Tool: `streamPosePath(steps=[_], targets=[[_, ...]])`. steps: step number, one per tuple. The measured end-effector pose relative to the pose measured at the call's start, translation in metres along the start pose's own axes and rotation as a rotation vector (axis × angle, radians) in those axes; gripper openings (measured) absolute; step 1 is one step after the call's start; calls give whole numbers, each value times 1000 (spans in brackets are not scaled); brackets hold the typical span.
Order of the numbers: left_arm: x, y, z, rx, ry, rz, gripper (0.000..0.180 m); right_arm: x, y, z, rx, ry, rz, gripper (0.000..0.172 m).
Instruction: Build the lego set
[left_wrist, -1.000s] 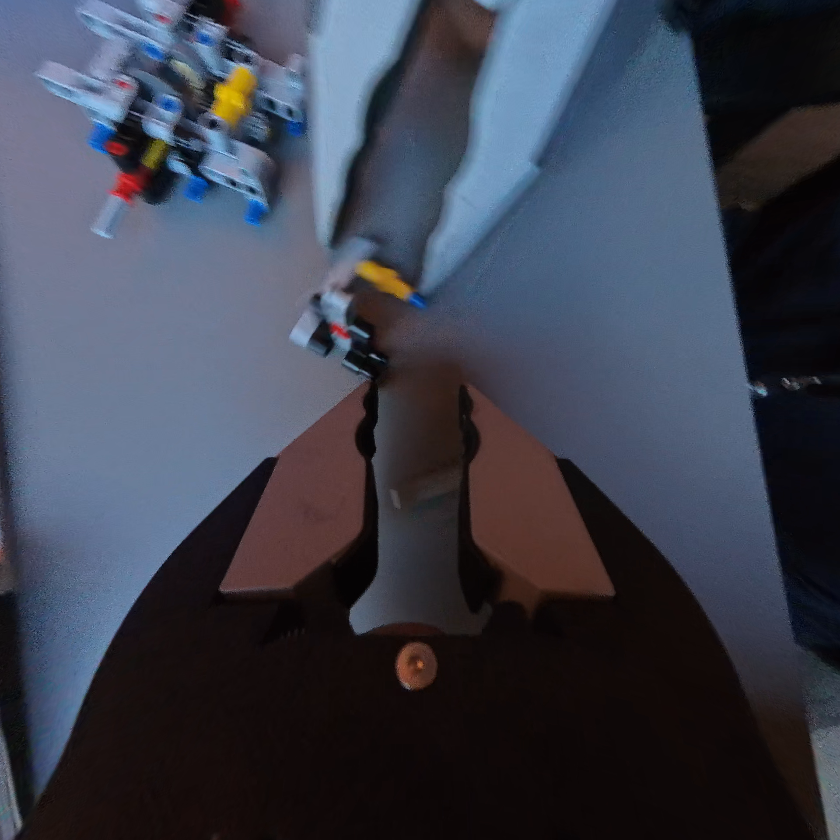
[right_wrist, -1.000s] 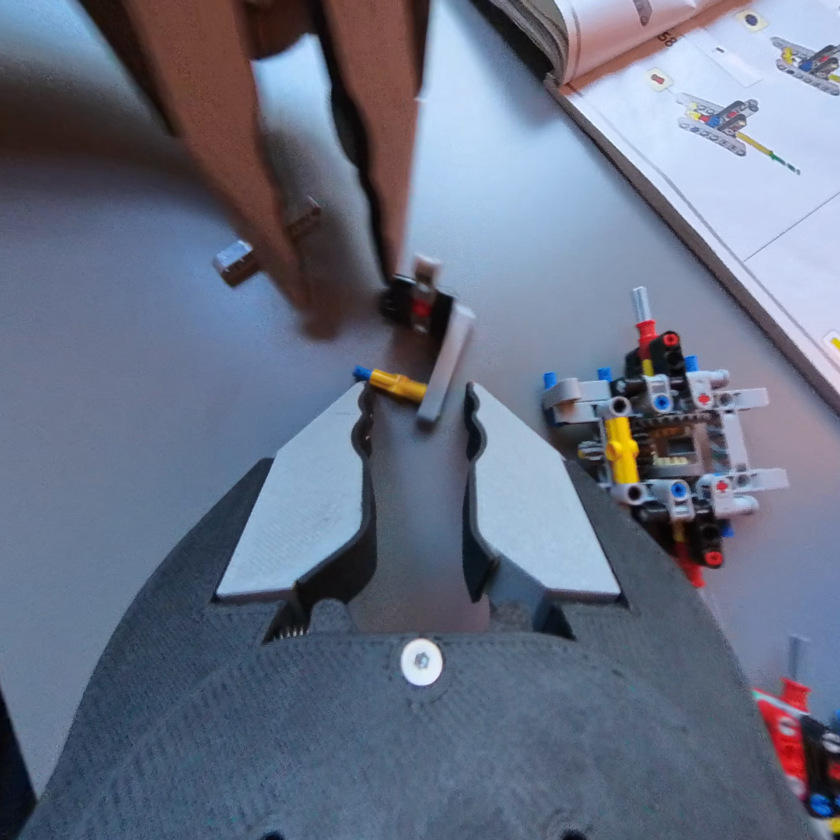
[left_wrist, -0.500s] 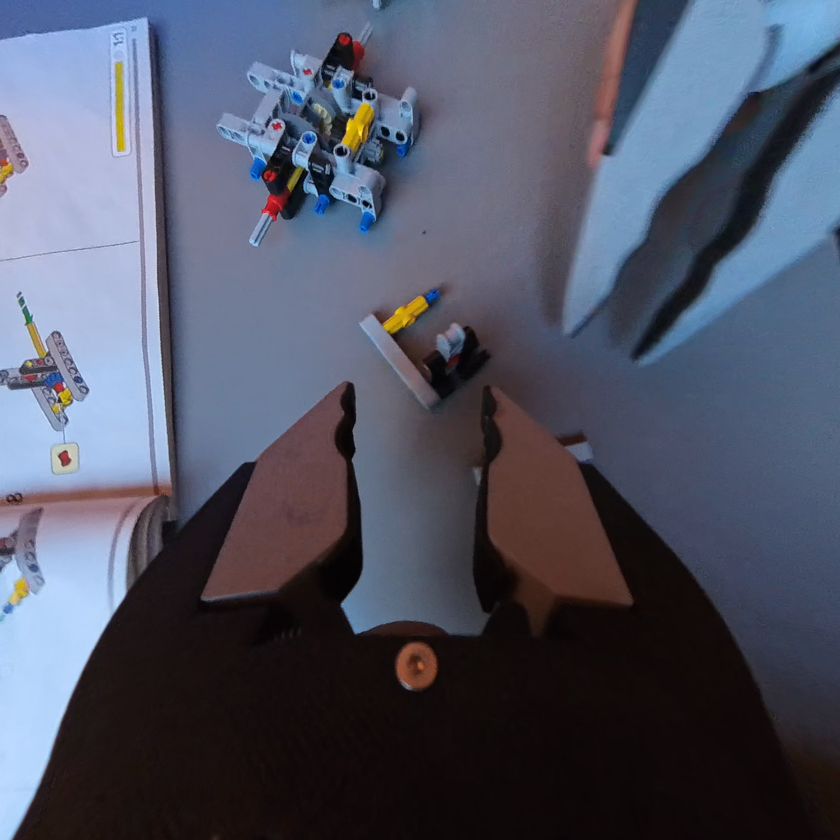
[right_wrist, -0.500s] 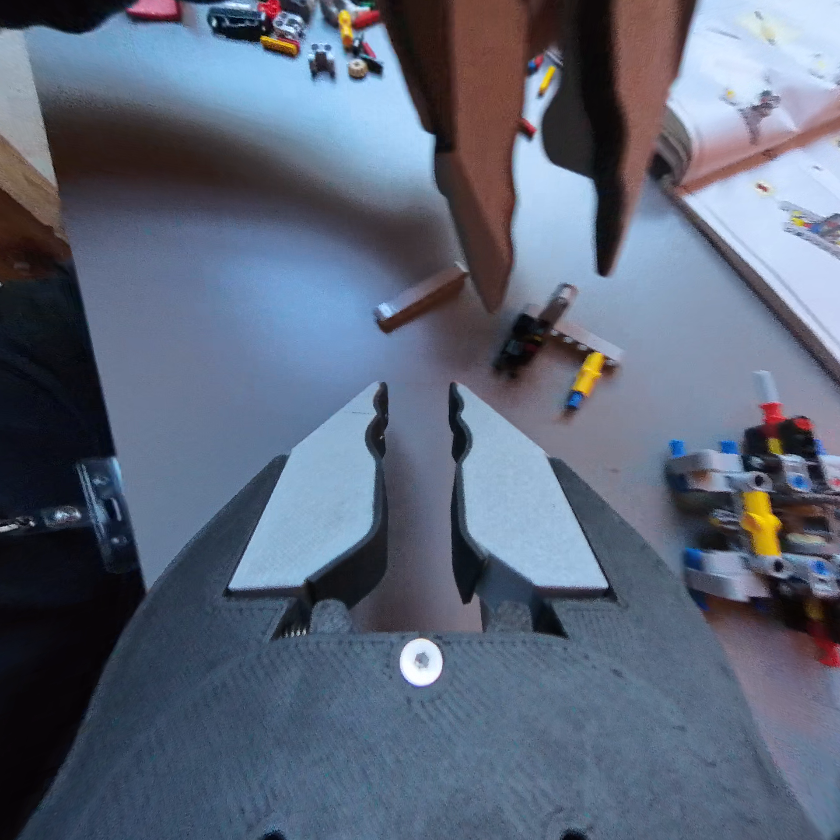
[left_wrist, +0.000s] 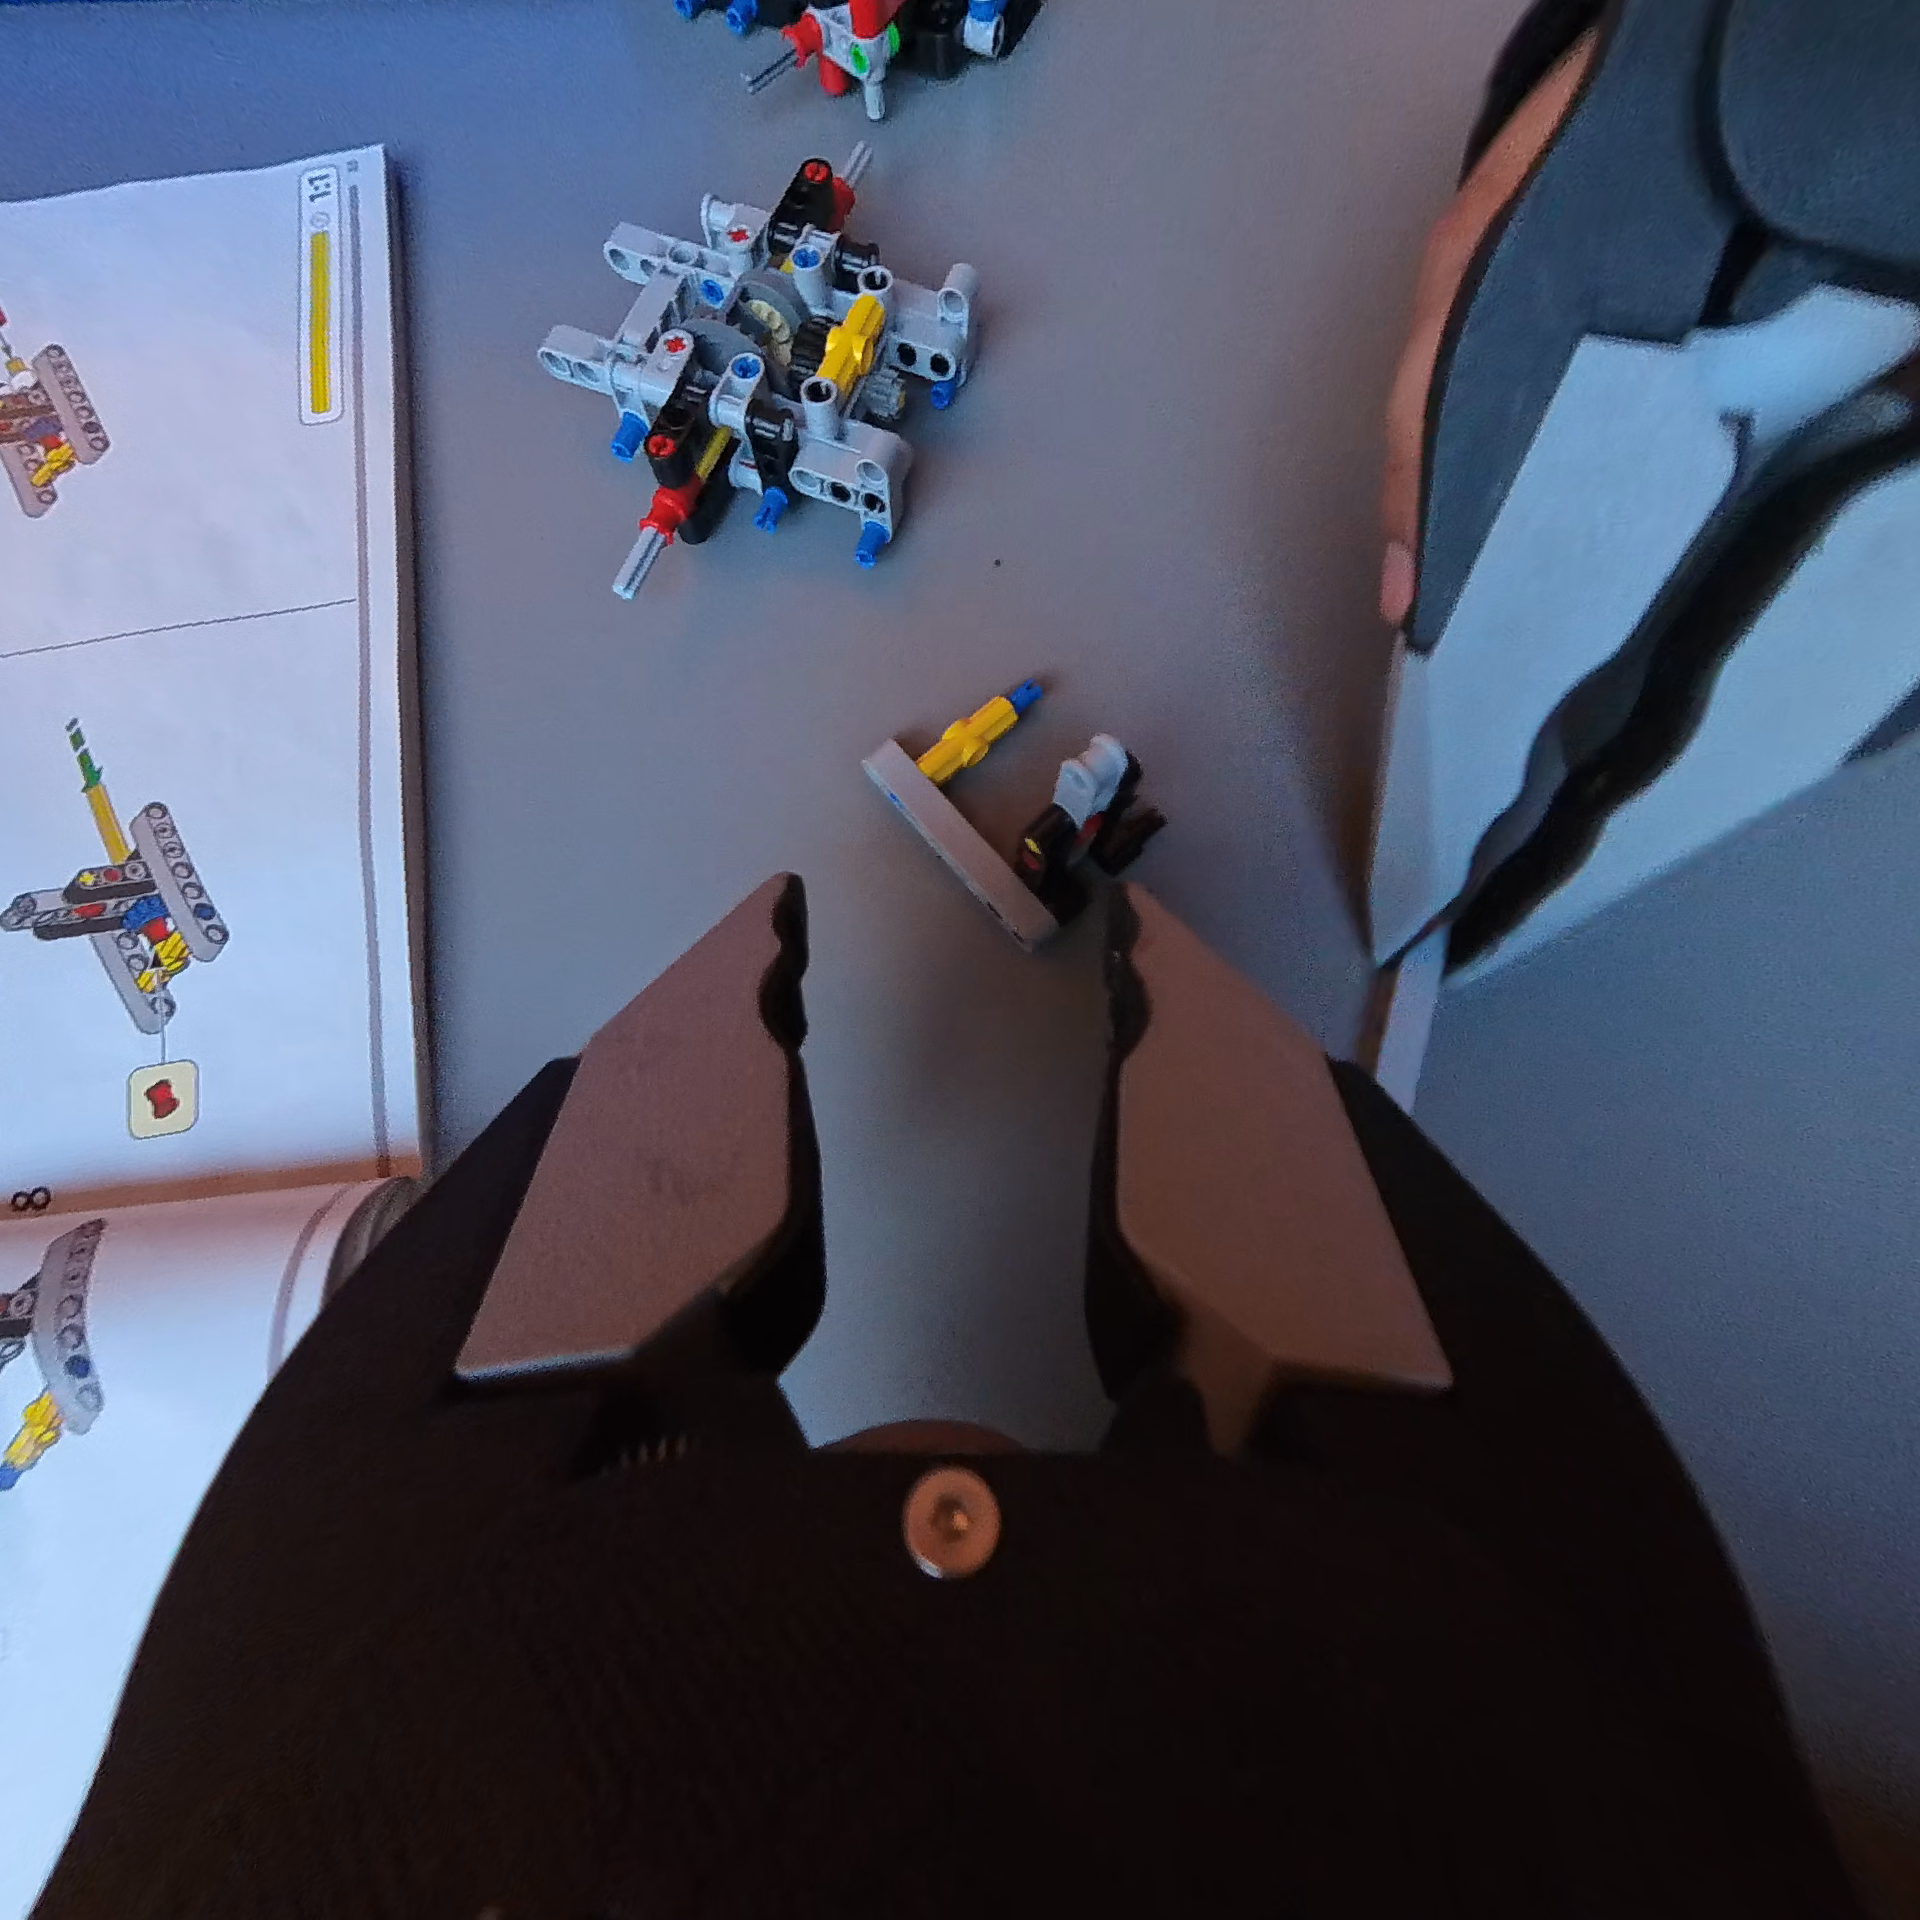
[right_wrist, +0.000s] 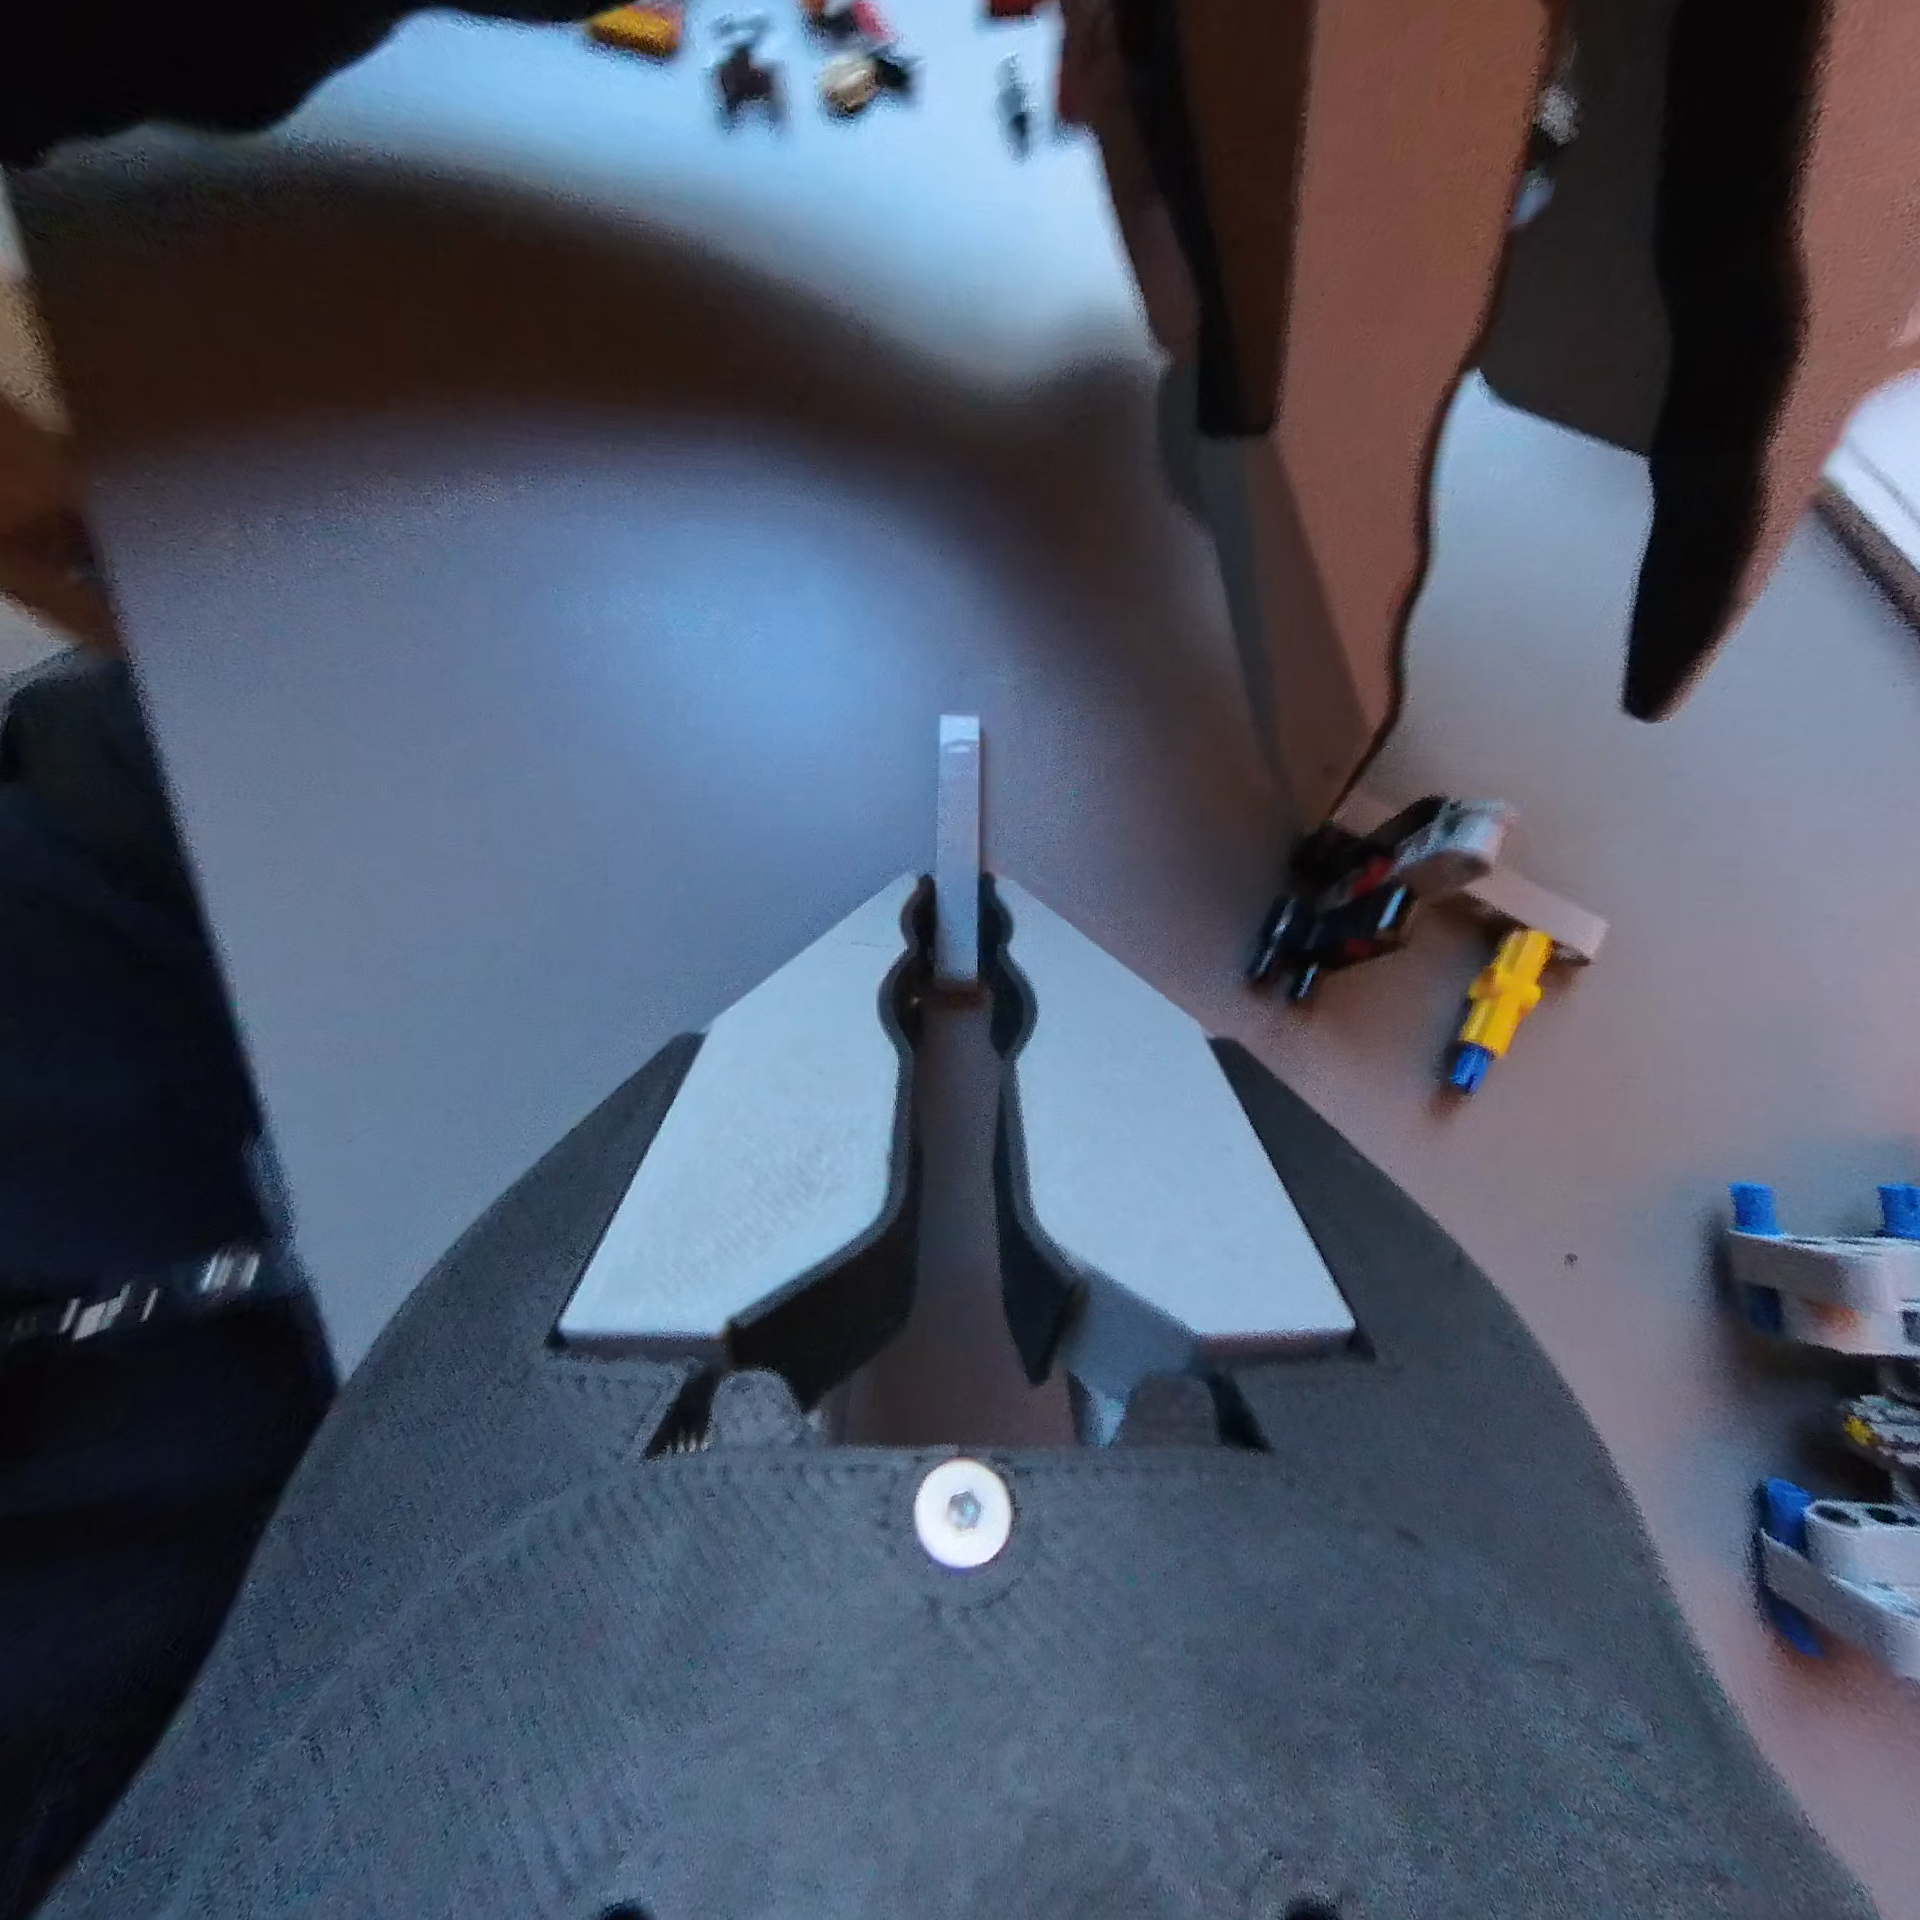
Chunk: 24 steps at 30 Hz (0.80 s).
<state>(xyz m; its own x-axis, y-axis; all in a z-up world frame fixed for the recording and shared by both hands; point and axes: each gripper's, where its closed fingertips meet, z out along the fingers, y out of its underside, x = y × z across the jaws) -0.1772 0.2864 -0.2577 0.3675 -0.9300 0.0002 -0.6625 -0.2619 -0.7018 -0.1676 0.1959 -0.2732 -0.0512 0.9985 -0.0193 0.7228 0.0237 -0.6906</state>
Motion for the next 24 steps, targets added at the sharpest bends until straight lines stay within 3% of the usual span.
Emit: streamPosePath(steps=[7,10,14,18,21,24], targets=[[7,-3,11,-4,62,95,59,8,44,-44,-58,-68,-242,5],[6,-4,15,-47,105,155,60,23,51,-49,-118,-54,-316,18],[10,5,20,-148,179,177,54,47,55,-55,-202,69,-387,19],[19,6,19,-159,161,177,44,67,57,-57,-185,191,-342,15],[30,7,19,-150,122,124,57,90,60,-61,-182,315,-240,13],[52,12,12,-169,121,75,56,91,64,-69,-135,334,-86,13]])
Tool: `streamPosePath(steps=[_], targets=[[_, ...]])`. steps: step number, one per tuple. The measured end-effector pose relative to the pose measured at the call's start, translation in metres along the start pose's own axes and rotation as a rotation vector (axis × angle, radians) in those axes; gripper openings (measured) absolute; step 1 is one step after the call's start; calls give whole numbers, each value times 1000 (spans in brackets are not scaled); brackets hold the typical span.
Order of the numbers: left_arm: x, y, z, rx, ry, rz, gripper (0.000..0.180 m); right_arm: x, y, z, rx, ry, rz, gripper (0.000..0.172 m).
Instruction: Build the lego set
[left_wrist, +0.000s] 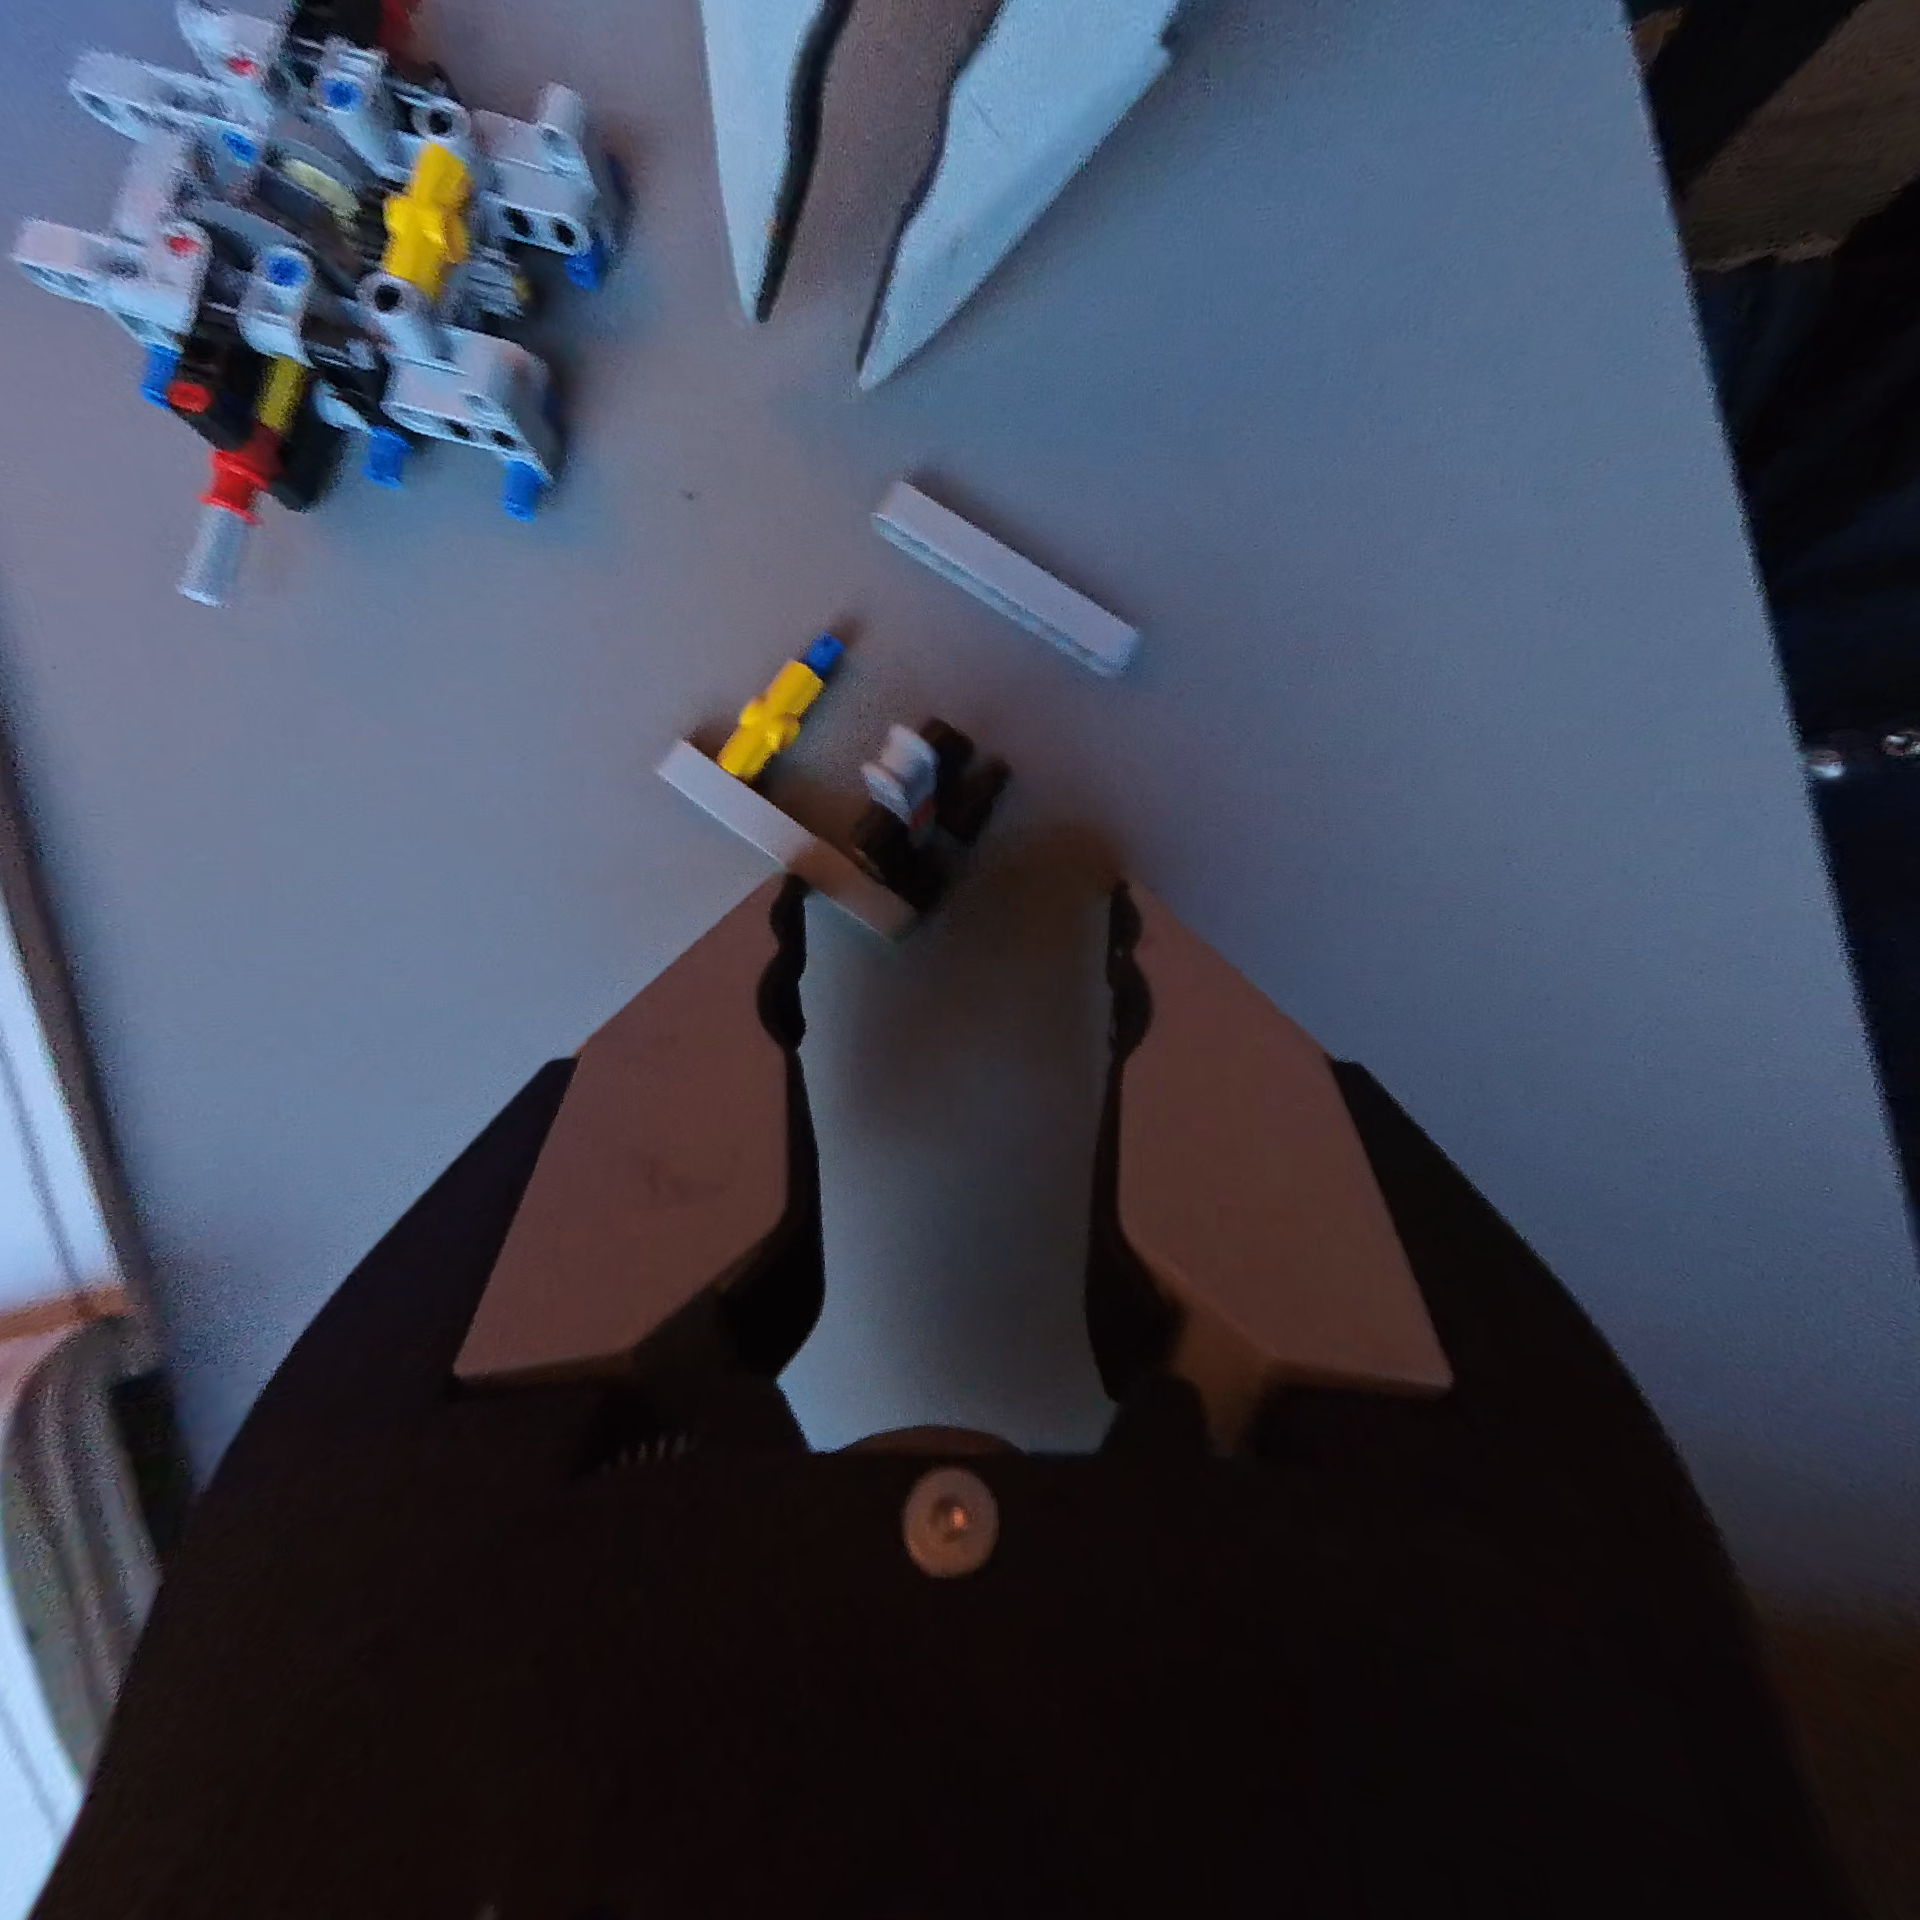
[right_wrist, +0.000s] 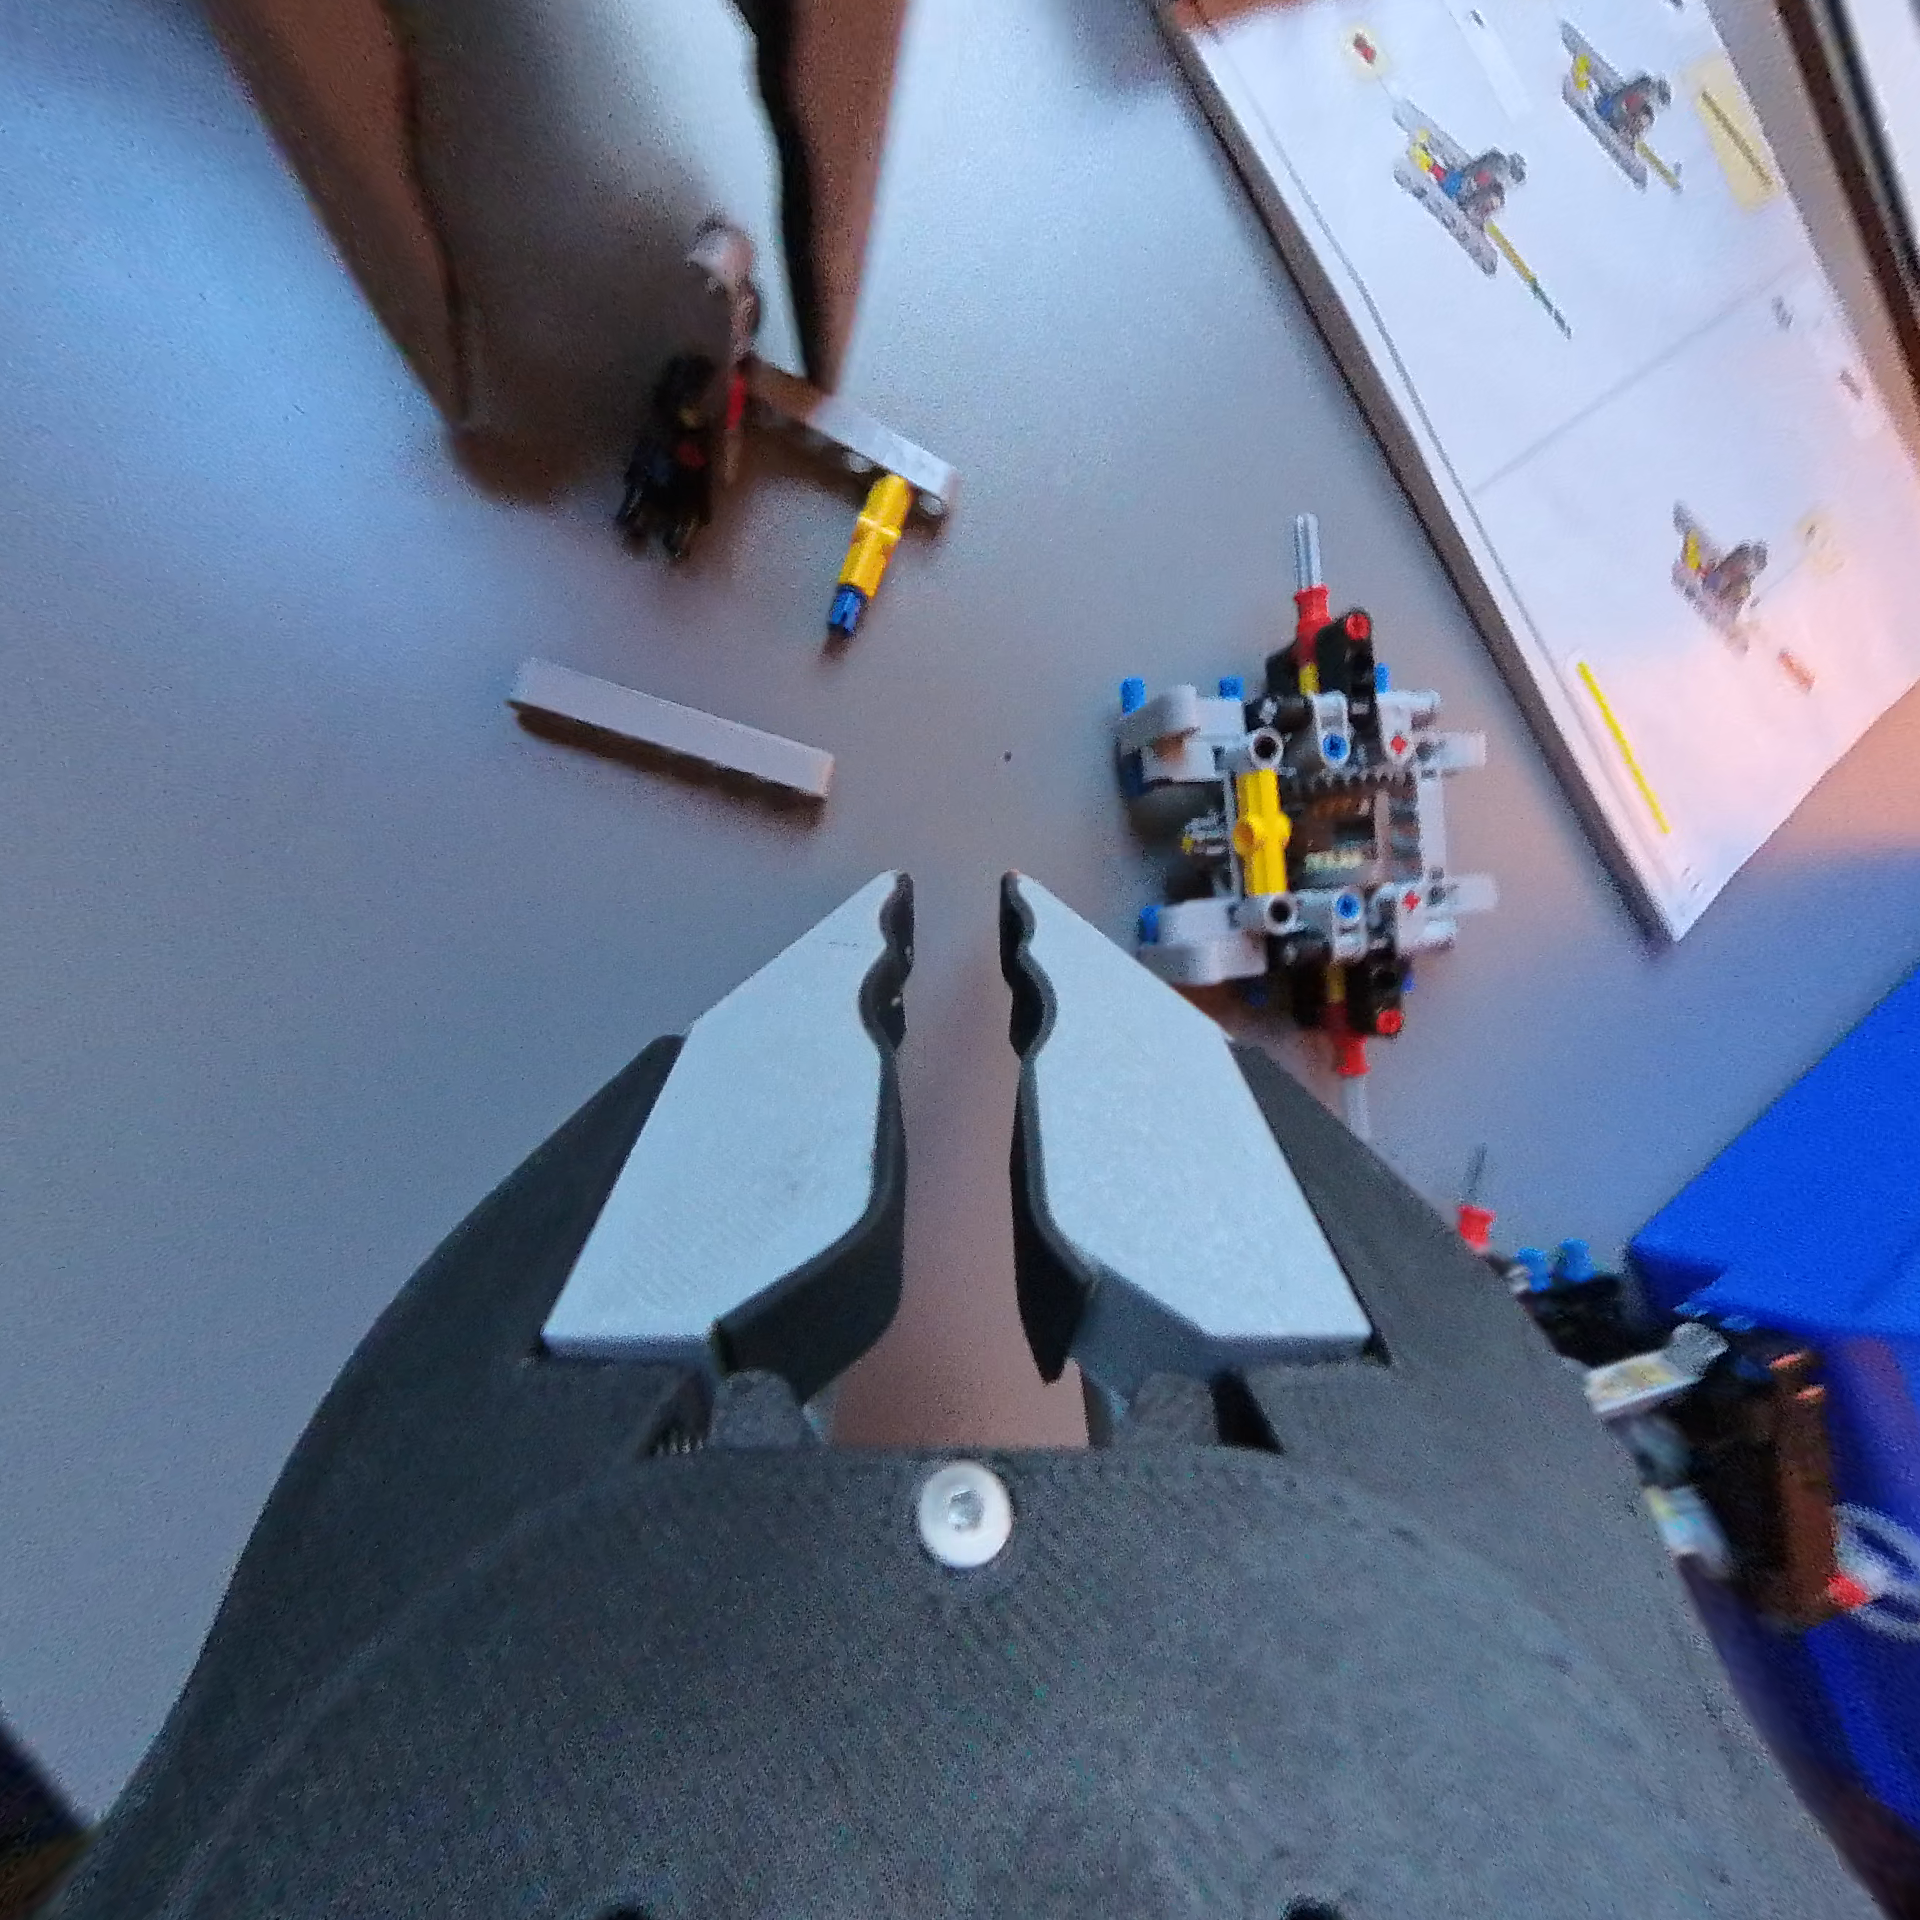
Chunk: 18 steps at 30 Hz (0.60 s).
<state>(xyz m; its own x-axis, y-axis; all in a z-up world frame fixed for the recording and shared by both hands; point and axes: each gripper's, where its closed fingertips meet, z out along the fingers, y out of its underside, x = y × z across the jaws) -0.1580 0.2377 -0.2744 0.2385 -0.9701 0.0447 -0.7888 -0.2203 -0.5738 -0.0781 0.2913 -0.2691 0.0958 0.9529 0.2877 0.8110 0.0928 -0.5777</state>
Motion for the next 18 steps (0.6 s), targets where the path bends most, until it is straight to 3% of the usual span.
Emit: streamPosePath(steps=[3,5,7,14,18], targets=[[16,10,-6,-29,-3,15,64,-28,-5,-12,95,-148,172,29],[7,18,-11,-63,-52,32,70,-46,-10,-16,142,-235,263,51],[-10,18,-15,-76,-105,54,77,-53,-14,-12,154,-254,333,60],[-36,-1,-1,-85,-30,128,96,-47,-31,6,181,-158,462,69],[-28,-5,6,-54,74,138,85,-49,-30,10,153,-106,405,69]])
